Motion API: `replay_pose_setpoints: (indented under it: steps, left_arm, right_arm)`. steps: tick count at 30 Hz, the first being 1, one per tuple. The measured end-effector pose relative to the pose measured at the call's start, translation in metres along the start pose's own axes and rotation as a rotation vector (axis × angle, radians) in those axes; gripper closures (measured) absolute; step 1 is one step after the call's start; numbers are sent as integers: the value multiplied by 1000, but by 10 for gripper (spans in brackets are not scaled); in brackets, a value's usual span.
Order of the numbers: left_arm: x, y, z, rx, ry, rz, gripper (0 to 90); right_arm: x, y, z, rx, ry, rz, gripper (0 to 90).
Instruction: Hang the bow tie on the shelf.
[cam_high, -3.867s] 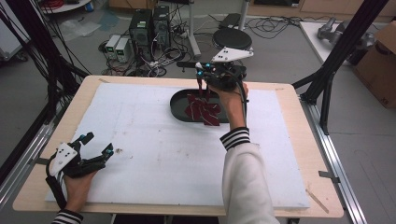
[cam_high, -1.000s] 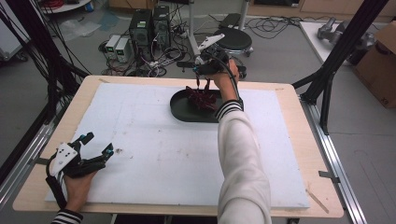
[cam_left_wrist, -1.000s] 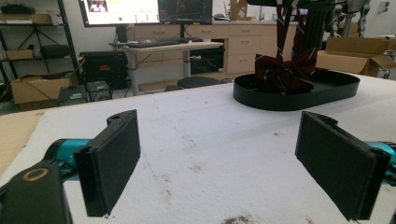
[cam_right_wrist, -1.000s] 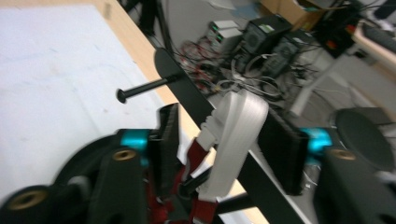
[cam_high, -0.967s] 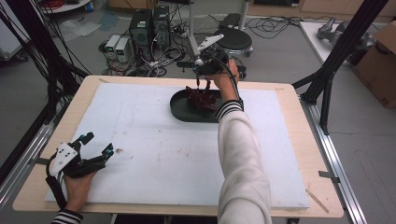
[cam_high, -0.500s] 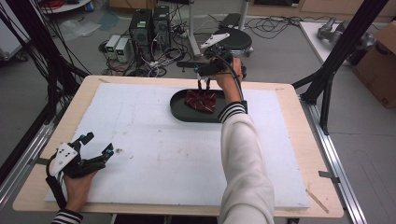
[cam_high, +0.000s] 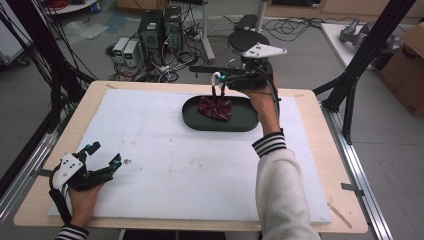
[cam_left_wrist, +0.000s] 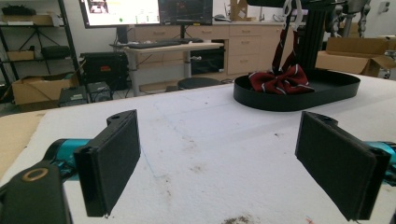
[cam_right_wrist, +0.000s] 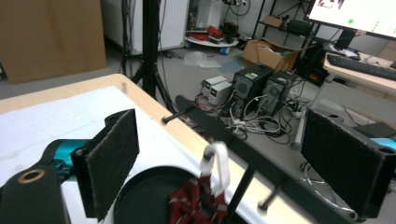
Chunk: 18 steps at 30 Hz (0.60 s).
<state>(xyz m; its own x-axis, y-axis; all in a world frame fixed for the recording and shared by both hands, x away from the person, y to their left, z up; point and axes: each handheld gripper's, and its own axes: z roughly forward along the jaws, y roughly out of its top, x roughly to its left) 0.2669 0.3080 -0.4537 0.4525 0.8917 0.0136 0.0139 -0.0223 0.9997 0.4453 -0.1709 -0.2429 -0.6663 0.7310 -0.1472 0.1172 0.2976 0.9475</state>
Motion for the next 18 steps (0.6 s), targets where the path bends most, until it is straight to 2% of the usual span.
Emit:
replay_pose_setpoints:
  steps: [10, 12, 18]
  left_arm:
    - [0, 0, 0, -1, -1, 1, 144]
    - [0, 0, 0, -3, -2, 4, 144]
    - [0, 0, -1, -10, 0, 5, 143]
  right_arm:
    - [23, -36, -68, -92, 25, 26, 109]
    - [29, -45, -80, -123, 13, 30, 109]
    - [46, -82, -114, -160, -35, 55, 110]
